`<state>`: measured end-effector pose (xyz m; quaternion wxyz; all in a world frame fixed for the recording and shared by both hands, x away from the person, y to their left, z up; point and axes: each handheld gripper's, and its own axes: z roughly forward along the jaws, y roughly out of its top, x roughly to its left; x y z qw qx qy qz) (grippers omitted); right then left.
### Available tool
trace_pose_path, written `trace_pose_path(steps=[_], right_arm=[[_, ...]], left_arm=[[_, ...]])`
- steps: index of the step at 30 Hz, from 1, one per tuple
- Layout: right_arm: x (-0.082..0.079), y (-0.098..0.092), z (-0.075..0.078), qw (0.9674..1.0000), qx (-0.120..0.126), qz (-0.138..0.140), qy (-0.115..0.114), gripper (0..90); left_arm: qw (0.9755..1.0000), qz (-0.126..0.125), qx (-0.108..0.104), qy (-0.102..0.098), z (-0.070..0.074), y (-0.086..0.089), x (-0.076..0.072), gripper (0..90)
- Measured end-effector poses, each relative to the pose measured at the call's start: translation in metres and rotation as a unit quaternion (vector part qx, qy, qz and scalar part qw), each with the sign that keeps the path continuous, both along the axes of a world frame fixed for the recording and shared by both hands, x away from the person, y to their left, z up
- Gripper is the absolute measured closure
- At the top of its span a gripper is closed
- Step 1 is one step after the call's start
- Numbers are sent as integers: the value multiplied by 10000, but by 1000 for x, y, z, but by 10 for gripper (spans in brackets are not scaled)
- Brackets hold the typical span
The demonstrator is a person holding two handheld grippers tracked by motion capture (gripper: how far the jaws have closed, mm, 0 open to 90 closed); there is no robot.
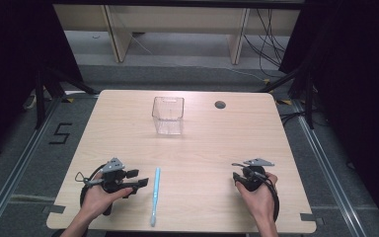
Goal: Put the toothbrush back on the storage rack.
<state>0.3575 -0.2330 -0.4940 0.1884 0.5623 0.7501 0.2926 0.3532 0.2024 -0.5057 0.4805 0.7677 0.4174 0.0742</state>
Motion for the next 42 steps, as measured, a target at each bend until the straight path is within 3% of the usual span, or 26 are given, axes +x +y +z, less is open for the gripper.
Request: trace_pose_path(steps=[3, 5, 7, 13, 17, 18, 19, 23, 27, 28, 29, 31, 32, 34, 35, 36, 39, 40, 42], right_arm=[[-2, 1, 3, 9994, 49, -223, 241, 626], [0, -4, 5, 9997, -96, -118, 207, 612], [-3, -3, 8, 9985, -71, -321, 432, 599], [-6, -4, 8, 9971, -58, -396, 640, 579], [-7, -3, 8, 9964, -208, -421, 701, 563], [-7, -1, 9, 9957, -143, -436, 804, 557], [-7, -1, 9, 9956, -181, -424, 814, 549], [-6, 2, 10, 9956, -241, -348, 837, 540], [-5, 5, 10, 9954, -254, -267, 882, 537], [-4, 5, 9, 9951, -288, -251, 914, 536], [-4, 8, 10, 9938, -211, -306, 1048, 535], [-2, 7, 8, 9945, -311, -137, 989, 533], [-1, 8, 9, 9940, -324, -134, 1039, 532], [-1, 10, 9, 9936, -292, -145, 1085, 530], [-1, 11, 9, 9936, -295, -145, 1077, 529], [-2, 12, 9, 9928, -225, -169, 1167, 529], [-1, 10, 10, 9939, -300, -132, 1053, 528], [-1, 8, 9, 9944, -333, -55, 1000, 528], [-1, 10, 10, 9942, -225, -159, 1036, 527]], left_arm=[[10000, -12, 46, 78, 4, -2, 3, 397], [9998, -37, 93, 147, 7, -4, 5, 402], [9997, -27, 134, 187, 11, -8, 7, 412], [9990, -70, 370, 259, 23, -21, 8, 422], [9962, -168, 658, 539, 28, -25, 9, 431], [9954, -143, 719, 614, 29, -28, 9, 431], [9951, -158, 704, 671, 30, -30, 10, 431], [9911, -220, 988, 870, 34, -36, 12, 427], [9874, -283, 1096, 1106, 35, -42, 16, 425], [9850, -297, 1233, 1173, 36, -43, 18, 425], [9840, -274, 1235, 1258, 36, -45, 18, 425], [9801, -355, 1392, 1366, 38, -48, 22, 426], [9801, -309, 1363, 1407, 39, -50, 23, 426], [9755, -404, 1593, 1465, 41, -52, 26, 426], [9753, -344, 1575, 1510, 41, -55, 27, 427], [9735, -361, 1624, 1566, 41, -57, 27, 427], [9670, -370, 1876, 1686, 40, -63, 29, 426], [9670, -370, 1876, 1686, 40, -63, 29, 426], [9630, -309, 1998, 1783, 38, -69, 30, 417]])
